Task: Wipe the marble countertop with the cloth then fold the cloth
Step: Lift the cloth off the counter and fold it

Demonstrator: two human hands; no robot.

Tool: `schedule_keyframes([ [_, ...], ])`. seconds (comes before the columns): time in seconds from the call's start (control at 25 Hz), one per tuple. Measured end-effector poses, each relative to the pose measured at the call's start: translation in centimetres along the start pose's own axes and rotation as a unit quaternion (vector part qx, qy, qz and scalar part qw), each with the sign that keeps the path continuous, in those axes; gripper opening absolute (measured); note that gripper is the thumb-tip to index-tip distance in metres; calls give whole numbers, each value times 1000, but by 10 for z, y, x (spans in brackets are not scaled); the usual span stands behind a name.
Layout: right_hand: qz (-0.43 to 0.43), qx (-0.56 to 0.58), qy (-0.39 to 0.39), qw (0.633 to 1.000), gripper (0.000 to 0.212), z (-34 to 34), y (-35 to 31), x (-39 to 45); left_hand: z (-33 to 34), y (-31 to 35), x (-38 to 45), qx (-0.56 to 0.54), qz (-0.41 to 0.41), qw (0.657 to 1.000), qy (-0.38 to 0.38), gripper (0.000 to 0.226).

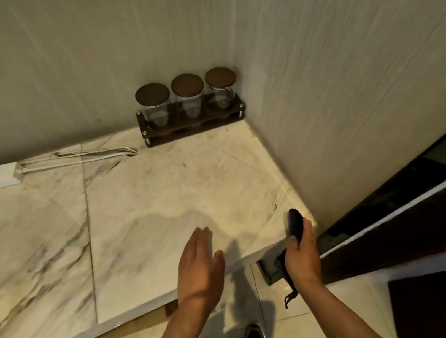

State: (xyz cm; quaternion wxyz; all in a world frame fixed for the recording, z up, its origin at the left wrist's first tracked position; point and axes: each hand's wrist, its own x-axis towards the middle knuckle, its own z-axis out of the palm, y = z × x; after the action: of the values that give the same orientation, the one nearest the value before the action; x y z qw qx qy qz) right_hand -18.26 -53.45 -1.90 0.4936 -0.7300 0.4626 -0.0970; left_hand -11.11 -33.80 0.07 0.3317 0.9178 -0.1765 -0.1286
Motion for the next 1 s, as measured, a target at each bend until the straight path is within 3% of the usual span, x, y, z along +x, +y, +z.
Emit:
schedule_keyframes([
  [0.12,134,195,-63,970,44,-20,-5,-21,-3,18,-7,-98,-21,995,7,50],
  [0.24,303,367,-183,860,39,-41,-14,-44,-11,35,-1,-157,-71,984,-56,45],
  [0.36,322,407,-300,800,48,-52,-28,-61,-25,48,5,-185,-125,963,-151,33],
  [0.44,325,411,-356,774,50,-52,-33,-67,-32,52,4,-267,-178,925,-201,23],
  [0.56,346,423,-409,731,53,-49,-42,-75,-42,51,-1,-323,-225,886,-246,40],
  [0.68,341,422,-433,720,62,-45,-49,-79,-54,49,-8,-352,-235,875,-234,43],
  [0.8,345,417,-449,711,68,-38,-55,-81,-67,42,-13,-353,-240,884,-193,30],
  [1.0,329,349,-436,762,71,-26,-46,-80,-84,19,-23,-373,-268,878,-134,30],
])
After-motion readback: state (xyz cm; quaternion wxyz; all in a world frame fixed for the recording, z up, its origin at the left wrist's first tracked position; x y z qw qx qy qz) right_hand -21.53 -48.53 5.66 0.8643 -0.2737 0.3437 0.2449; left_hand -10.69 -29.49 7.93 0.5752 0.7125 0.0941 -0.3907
